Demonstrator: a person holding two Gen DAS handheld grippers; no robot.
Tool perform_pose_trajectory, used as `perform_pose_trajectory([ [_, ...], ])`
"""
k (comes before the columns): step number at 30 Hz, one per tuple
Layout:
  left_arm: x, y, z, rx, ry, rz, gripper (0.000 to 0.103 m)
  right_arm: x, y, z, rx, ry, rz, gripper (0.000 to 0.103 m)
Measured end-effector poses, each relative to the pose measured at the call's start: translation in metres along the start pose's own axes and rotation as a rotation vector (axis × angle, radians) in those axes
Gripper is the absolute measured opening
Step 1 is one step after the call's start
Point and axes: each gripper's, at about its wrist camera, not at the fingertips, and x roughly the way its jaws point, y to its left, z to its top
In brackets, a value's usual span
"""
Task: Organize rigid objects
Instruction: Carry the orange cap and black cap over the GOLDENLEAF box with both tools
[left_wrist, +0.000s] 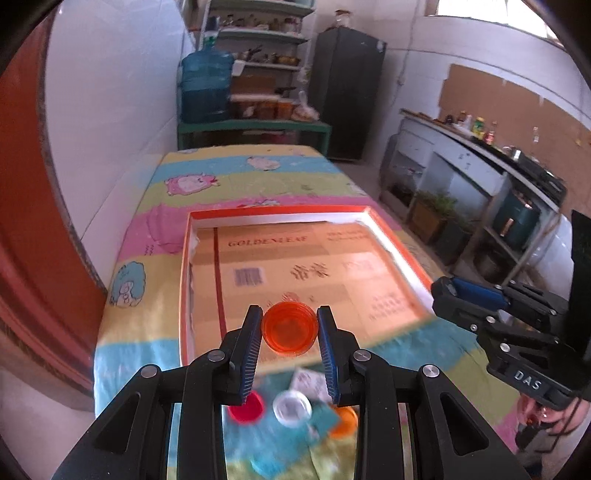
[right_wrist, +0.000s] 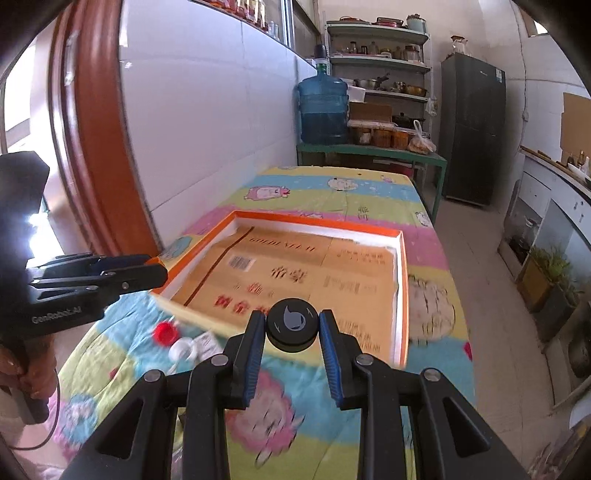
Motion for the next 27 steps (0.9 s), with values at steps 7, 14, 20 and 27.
perform_pose_trajectory([
  [7,0.049,0.031,0.018,-0.136,0.031,0.093,0.031,0.055,-0.023,0.016,0.085,0.071,0.014,0.030],
  [14,0.082,0.038,0.020,-0.129,0.067,0.147,0.031,0.096,-0.033,0.020,0.103,0.132,-0.021,0.030],
  [20,0.104,0.042,0.017,-0.128,0.104,0.173,0.031,0.116,-0.035,0.018,0.105,0.169,-0.039,0.031],
  [27,0.118,0.041,0.004,-0.087,0.145,0.164,0.032,0.128,-0.032,0.011,0.094,0.201,-0.070,0.031],
])
